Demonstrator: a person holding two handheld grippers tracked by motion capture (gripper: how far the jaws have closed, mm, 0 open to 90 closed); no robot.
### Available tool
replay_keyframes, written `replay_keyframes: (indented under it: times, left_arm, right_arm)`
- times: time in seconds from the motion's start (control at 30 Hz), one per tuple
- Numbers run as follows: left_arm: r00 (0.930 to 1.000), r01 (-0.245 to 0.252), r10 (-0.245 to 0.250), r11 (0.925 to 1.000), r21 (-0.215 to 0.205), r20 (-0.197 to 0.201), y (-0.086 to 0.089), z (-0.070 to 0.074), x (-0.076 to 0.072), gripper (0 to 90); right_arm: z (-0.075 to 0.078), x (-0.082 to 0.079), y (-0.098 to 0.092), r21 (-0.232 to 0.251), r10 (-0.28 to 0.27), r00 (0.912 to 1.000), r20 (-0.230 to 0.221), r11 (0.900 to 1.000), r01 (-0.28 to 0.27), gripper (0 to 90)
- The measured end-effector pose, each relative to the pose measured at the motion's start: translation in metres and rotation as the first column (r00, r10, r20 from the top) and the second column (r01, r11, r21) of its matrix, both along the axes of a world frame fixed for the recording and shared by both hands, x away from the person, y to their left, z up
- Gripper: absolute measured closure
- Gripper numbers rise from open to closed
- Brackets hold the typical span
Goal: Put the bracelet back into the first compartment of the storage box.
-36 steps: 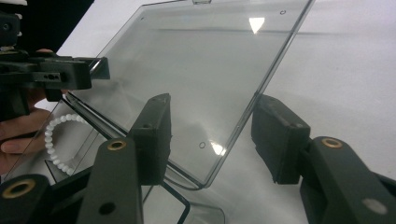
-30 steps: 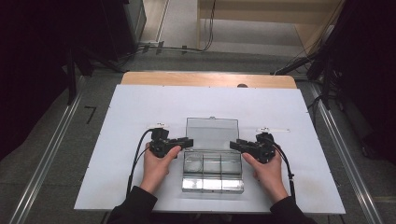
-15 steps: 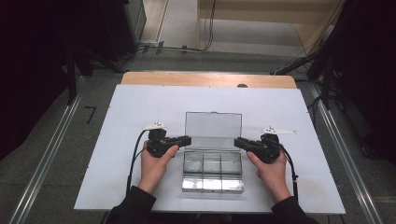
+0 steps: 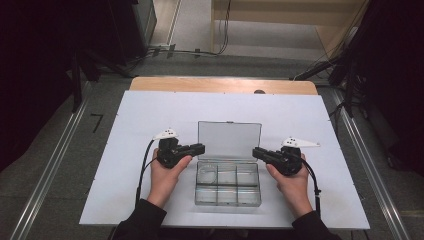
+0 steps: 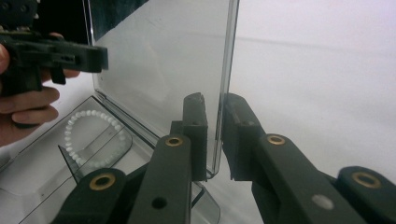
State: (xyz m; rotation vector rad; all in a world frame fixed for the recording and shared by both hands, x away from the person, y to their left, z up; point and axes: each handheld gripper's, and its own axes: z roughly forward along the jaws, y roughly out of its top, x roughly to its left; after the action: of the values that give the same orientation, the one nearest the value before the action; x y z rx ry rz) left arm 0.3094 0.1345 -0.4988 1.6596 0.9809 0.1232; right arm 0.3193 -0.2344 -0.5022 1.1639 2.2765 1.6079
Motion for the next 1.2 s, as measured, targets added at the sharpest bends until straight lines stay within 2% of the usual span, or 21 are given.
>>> replay_keyframes:
  times: [0.1,0.23,0.43,0.57,0.7,0.83,1.2]
  left_arm:
    - [0.9993,-0.016,0.016,0.9998,-0.009,0.032,0.000,0.004,0.000,73.5]
    - [0.9993,-0.006,0.007,0.9999,-0.016,0.036,0.000,0.005,-0.001,75.0]
    - [0.9988,-0.002,0.003,1.0000,-0.006,0.048,0.000,0.006,-0.002,77.2]
    - [0.9983,0.005,-0.005,1.0000,0.002,0.059,0.000,0.007,-0.004,77.4]
    - [0.9970,0.015,-0.016,0.9998,0.013,0.076,0.000,0.007,-0.007,77.2]
    - [0.9964,0.029,-0.029,0.9996,0.002,0.080,0.002,0.007,-0.009,76.2]
    - [0.9919,0.068,-0.068,0.9977,0.003,0.107,0.003,0.008,-0.016,74.0]
  right_arm:
    - [0.001,-0.002,0.001,-0.013,0.004,0.9996,0.028,1.000,-0.004,78.2]
    - [0.001,-0.004,0.001,-0.022,0.000,0.9990,0.044,1.000,0.001,78.1]
    - [0.003,-0.005,0.003,-0.042,-0.012,0.9993,0.036,0.999,0.014,77.1]
    - [0.006,-0.006,0.005,-0.063,-0.029,0.9979,0.057,0.997,0.032,72.6]
    - [0.013,-0.007,0.003,-0.057,-0.038,0.9971,0.066,0.998,0.041,65.9]
    - [0.022,-0.009,0.001,-0.046,-0.035,0.9958,0.084,0.998,0.039,62.6]
    - [0.039,-0.016,0.000,-0.044,-0.028,0.9914,0.128,0.998,0.034,61.0]
